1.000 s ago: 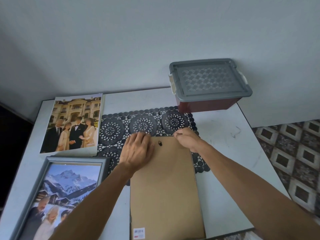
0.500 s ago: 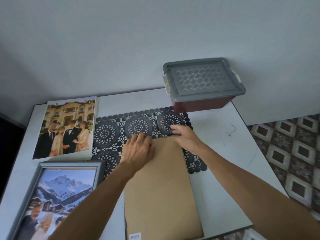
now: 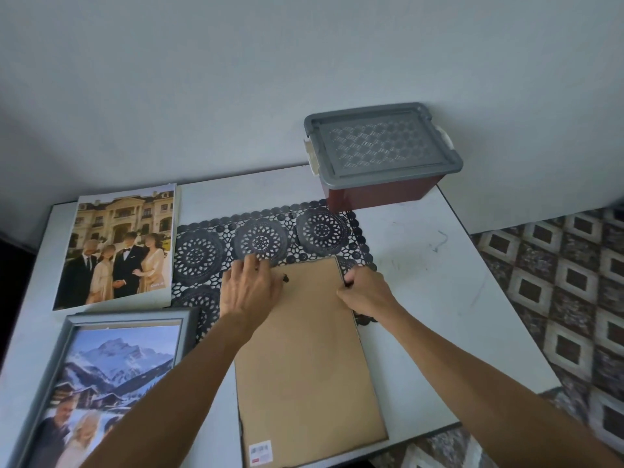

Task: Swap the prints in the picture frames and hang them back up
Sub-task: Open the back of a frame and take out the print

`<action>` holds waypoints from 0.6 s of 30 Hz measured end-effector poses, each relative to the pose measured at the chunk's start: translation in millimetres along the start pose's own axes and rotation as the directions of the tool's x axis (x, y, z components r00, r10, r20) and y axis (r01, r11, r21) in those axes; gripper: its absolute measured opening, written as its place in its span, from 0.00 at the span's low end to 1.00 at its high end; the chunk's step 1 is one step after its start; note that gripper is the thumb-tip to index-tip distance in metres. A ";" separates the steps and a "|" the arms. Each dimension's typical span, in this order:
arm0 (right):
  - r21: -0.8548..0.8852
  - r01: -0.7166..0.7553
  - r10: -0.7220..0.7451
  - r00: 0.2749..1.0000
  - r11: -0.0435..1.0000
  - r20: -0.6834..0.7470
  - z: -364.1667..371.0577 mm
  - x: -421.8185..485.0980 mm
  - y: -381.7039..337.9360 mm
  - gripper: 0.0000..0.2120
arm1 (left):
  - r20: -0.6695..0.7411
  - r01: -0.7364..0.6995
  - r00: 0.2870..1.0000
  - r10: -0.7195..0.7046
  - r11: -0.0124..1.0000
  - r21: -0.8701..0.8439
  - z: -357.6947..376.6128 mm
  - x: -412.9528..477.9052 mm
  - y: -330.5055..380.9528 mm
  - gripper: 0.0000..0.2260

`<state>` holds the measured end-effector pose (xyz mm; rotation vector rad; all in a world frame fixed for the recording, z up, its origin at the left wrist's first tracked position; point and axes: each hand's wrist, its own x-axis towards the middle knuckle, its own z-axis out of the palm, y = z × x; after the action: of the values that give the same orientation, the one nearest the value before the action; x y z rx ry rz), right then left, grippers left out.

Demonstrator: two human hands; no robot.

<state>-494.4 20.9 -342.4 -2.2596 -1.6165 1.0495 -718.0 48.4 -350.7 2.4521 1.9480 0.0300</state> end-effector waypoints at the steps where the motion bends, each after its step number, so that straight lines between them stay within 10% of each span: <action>1: 0.002 -0.006 0.006 1.000 1.000 -0.003 0.5 1.8 1.2 0.10 | 0.014 0.017 1.000 -0.017 1.000 0.009 -1.0 -0.8 -1.7 0.15; 18: 0.080 -0.075 0.084 0.990 0.994 -0.115 10.6 3.9 -2.0 0.11 | 0.051 0.130 0.991 -0.125 0.982 -0.135 -1.3 -13.8 -15.9 0.19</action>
<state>-502.0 22.4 -351.0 -2.3070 -1.4274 0.9573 -736.6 38.6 -349.9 2.2209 2.0082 0.1074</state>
